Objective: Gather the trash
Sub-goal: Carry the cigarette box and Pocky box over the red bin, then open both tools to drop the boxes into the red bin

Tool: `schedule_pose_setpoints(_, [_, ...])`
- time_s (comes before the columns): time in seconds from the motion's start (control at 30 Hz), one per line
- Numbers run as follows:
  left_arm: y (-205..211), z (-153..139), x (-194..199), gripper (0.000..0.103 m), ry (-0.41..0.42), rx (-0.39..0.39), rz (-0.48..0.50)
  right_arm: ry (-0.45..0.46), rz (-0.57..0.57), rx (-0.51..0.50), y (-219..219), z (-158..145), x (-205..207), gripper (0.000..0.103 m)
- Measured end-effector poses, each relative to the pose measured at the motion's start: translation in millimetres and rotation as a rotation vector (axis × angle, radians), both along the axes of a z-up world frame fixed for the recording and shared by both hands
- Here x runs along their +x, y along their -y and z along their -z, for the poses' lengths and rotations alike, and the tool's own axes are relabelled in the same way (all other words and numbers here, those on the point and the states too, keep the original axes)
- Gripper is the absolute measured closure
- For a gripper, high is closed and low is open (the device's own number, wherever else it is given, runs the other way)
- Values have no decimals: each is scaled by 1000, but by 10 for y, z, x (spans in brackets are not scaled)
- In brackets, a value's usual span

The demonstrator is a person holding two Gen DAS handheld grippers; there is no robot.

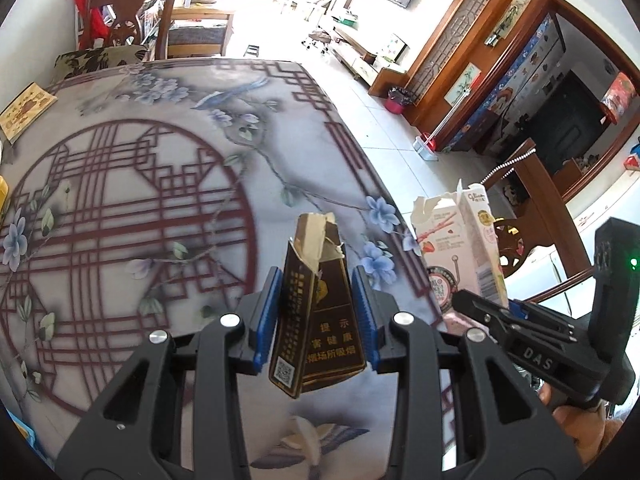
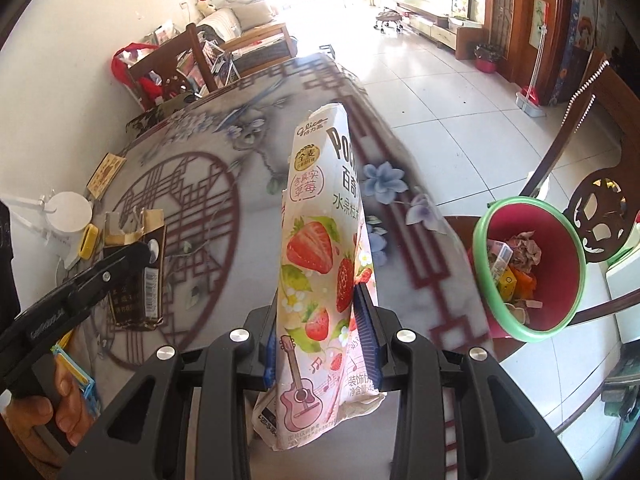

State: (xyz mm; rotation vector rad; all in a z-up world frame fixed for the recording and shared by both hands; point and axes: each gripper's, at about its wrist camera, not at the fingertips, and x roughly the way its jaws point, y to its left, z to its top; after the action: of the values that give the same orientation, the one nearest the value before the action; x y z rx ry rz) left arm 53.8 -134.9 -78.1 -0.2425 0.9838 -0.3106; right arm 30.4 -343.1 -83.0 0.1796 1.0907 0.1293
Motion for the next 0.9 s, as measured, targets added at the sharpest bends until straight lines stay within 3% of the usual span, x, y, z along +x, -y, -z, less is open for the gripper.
schedule_pose_setpoints(0.17, [435,9,22,68,-25,-26,61,-22,96,9,601,106,35,71])
schedule_pose_setpoints(0.4, [1465,-29,169,68,-23,-36,224,-62,272,-38,1723,317,33,71])
schedule_pose_setpoints(0.57, [2123,-17,303,68,-11,-17,323,-65,339,-51,2264,425,66,68])
schedule_pose_setpoints(0.67, [2527,-18,391,68,4,-10,378,-49,383,-66,2493,460,55,48])
schedule_pose_setpoints(0.83, [3158,-14,496,66,39,13,474,-46,458,-58,2865,473,-62,30])
schedule_pose_setpoints(0.9, [3318,8,516,61,50,21,494,-47,482,-49,2977,470,-124,30])
